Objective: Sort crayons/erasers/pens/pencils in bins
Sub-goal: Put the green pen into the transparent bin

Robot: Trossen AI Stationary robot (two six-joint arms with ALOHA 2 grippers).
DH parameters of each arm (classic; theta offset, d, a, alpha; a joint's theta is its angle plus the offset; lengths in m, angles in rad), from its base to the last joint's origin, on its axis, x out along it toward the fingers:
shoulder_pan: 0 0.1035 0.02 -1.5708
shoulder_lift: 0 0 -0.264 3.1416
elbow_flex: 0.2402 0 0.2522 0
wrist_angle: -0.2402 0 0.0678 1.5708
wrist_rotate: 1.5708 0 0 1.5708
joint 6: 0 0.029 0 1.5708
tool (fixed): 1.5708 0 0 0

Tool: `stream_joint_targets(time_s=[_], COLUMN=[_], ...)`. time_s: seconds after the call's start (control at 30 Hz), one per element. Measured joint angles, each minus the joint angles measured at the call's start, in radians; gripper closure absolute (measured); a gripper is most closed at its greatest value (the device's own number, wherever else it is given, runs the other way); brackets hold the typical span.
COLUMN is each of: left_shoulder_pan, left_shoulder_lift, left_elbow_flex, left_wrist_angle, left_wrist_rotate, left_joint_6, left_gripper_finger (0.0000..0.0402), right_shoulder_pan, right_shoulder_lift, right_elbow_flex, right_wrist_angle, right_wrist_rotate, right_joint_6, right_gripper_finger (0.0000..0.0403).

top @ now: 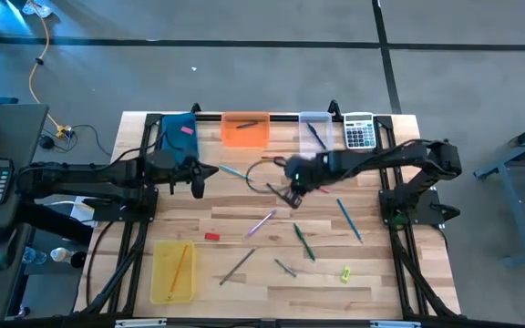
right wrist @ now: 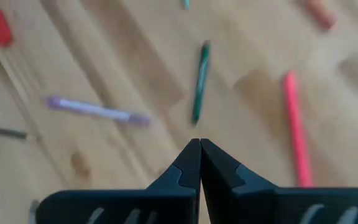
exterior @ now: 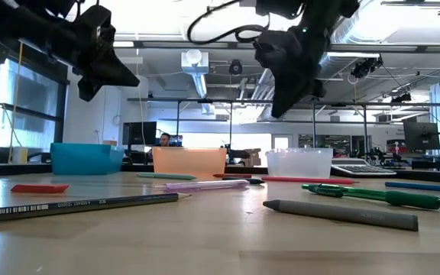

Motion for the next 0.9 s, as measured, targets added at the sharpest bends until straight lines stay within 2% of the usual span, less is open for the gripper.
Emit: stream_joint_targets(time_s=[0.2,0.4,0.6,0.9], left_shoulder_pan=[0.013,0.063,0.105,0.121], left_shoulder_lift=[0.000,0.000,0.000,0.000], left_elbow_flex=[0.000,0.000,0.000,0.000], left_wrist_angle=[0.062,0.064,0.068,0.064], left_wrist_rotate=[0.001,0.042,0.088,0.094], left_joint_6=[0.098,0.164,0.191,0.180], left_gripper_finger=[0.0401,0.0401,0.0401,0.0401], right_shoulder_pan=[0.164,0.301,0.372,0.384], right_shoulder_lift=[0.010,0.053,0.144,0.250], right_elbow_flex=[-0.046,-0.046,-0.046,-0.046], right_wrist_angle=[-0.002,-0.018,-0.023,-0.002], right_wrist_rotate=[-0.011,0.013,0.014,-0.004], right_joint_6=[0.330,0.606,0.713,0.743], right_gripper_finger=[0.0396,0.0334,0.0282,0.0277])
